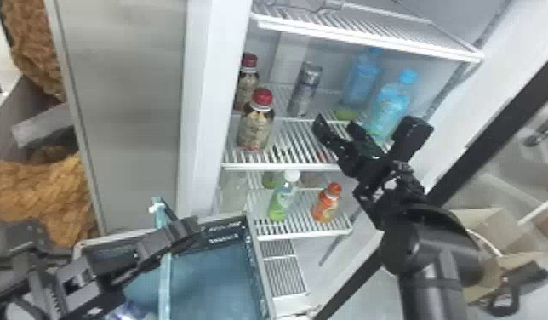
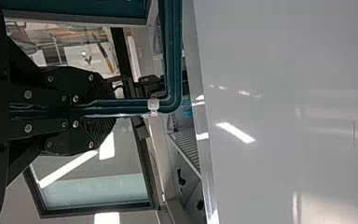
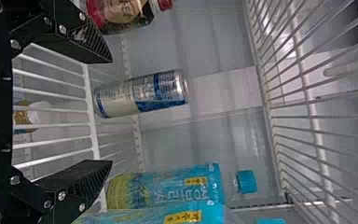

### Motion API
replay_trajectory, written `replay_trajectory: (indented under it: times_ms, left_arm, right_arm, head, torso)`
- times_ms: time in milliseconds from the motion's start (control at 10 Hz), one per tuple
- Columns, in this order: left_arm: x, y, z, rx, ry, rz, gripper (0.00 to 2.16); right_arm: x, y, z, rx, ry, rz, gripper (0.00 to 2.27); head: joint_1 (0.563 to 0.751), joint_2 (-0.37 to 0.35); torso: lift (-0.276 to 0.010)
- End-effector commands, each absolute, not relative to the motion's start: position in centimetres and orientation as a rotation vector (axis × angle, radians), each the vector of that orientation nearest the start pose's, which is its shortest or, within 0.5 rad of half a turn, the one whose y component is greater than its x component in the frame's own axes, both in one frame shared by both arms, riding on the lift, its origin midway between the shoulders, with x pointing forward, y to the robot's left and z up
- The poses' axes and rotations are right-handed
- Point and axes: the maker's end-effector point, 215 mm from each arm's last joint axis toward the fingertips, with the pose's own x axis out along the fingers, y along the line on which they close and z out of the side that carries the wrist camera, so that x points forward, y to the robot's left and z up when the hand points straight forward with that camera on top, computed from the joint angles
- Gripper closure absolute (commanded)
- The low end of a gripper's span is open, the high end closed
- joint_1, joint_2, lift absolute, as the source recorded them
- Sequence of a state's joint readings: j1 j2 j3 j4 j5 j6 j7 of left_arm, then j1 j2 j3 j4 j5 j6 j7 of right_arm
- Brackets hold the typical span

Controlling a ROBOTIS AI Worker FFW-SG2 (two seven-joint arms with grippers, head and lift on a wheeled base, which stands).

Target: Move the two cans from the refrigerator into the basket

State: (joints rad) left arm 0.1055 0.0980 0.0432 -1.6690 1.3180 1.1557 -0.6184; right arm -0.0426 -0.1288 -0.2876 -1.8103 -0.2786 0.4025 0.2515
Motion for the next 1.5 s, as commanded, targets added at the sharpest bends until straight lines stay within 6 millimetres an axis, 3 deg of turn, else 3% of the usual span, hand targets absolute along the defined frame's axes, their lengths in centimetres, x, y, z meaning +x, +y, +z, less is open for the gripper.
replay_trajectory:
  times_ms: [0, 300, 800, 1400]
  left_arm:
    - [37.8, 0.4, -30.8, -1.406, 0.638, -1.169, 1.19]
    - [37.8, 0.2, -30.9, -1.406, 0.643, -1.172, 1.19]
    - [37.9, 0.2, -31.1, -1.407, 0.647, -1.169, 1.19]
    - [37.7, 0.0, -31.3, -1.413, 0.656, -1.168, 1.19]
  right_arm:
    - [60.7, -34.9, -27.7, 0.173, 0.061, 0.053, 0.30]
    - [63.2, -35.1, -27.3, 0.156, 0.067, 0.044, 0.30]
    - [67.2, -32.0, -27.0, 0.136, 0.086, 0.091, 0.30]
    - [70.0, -33.1, -27.0, 0.096, 0.118, 0.058, 0.30]
  head:
    - [0.695, -0.350]
    - [0.689, -0.350]
    - [0.669, -0.336]
    - [0.654, -0.323]
  torso:
    - [-0.031]
    - [-0.031]
    - [-0.031]
    - [-0.031]
